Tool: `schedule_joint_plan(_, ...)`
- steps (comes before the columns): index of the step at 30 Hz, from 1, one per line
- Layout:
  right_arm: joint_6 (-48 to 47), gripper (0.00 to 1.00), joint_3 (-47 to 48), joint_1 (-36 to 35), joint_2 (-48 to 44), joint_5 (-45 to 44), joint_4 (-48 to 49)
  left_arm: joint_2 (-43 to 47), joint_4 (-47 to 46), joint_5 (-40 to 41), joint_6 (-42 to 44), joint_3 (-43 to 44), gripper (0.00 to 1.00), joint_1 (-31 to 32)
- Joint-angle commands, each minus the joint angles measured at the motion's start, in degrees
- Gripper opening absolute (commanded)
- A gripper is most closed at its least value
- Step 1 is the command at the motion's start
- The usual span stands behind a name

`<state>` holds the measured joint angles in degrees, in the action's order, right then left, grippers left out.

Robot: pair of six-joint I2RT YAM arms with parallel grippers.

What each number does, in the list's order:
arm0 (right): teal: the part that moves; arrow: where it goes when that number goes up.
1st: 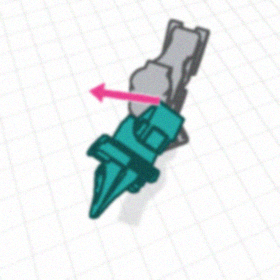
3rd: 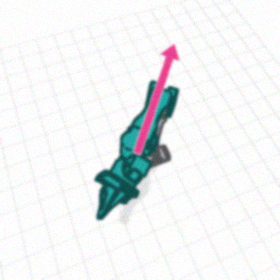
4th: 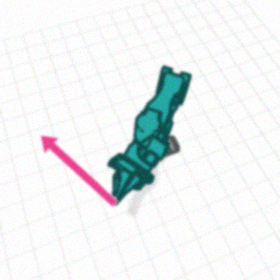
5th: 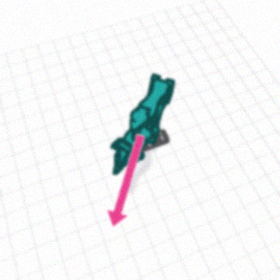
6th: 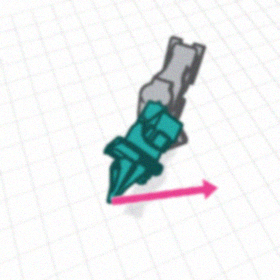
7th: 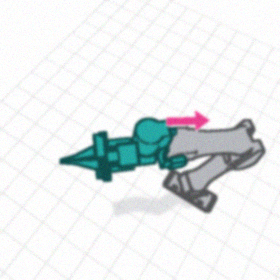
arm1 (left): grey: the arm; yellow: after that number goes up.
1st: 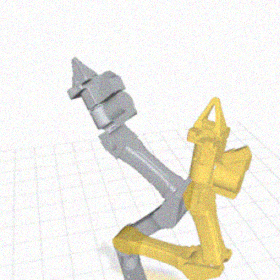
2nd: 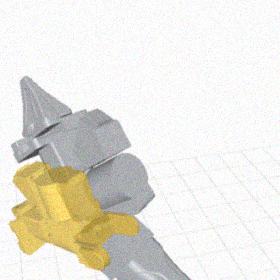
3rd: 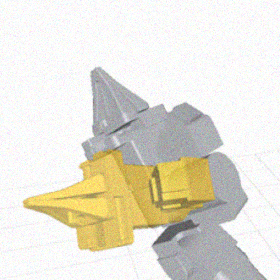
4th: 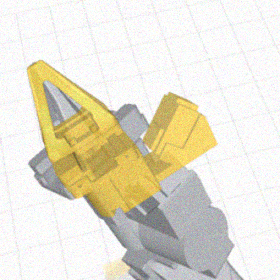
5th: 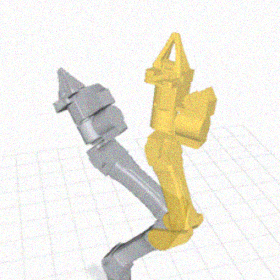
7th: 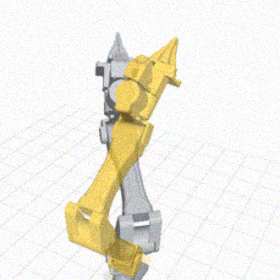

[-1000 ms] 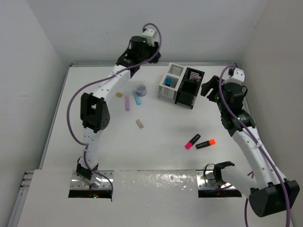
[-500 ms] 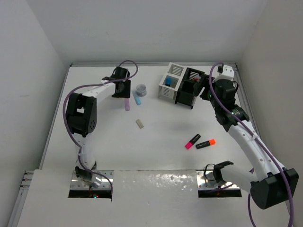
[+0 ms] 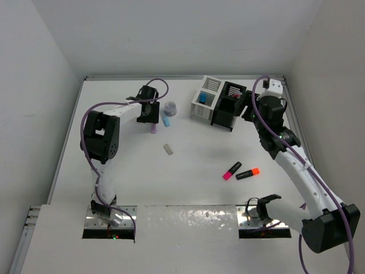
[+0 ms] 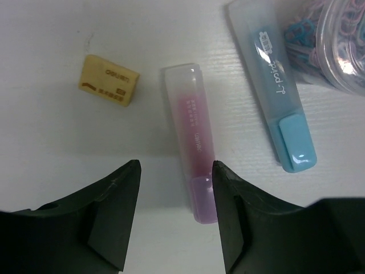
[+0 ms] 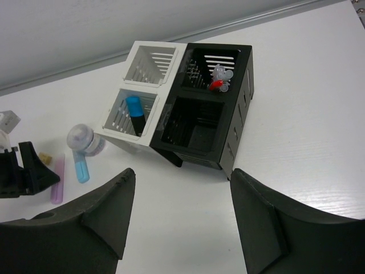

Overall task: Sort the stationery into containers
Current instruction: Pick up the pen from the center of the board.

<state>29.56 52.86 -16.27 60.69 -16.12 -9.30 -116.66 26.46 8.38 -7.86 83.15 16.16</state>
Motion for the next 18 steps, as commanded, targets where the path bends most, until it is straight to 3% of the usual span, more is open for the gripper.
schedule_joint_plan(1, -1.0, 0.67, 1.9, -0.3, -1.1, -1.0, 1.0, -2.0, -2.8, -0.9, -0.8, 0.7, 0.51, 1.5)
schedule_joint_plan(6, -1.4, 0.67, 1.9, -0.3, -1.6, -1.5, 0.3, -5.2, -2.3, 0.1, -1.9, 2.4, 0.44, 1.9)
schedule_joint_plan(11, -1.7, 0.67, 1.3, -0.3, -3.0, -2.9, 0.4, -4.0, -1.7, 0.1, -3.9, 1.8, 0.01, 1.0)
schedule_joint_plan(18, -2.1, 0.67, 1.3, -0.3, -3.1, -3.4, 0.9, 4.2, -1.8, 2.7, -2.1, 8.0, 0.0, -0.7)
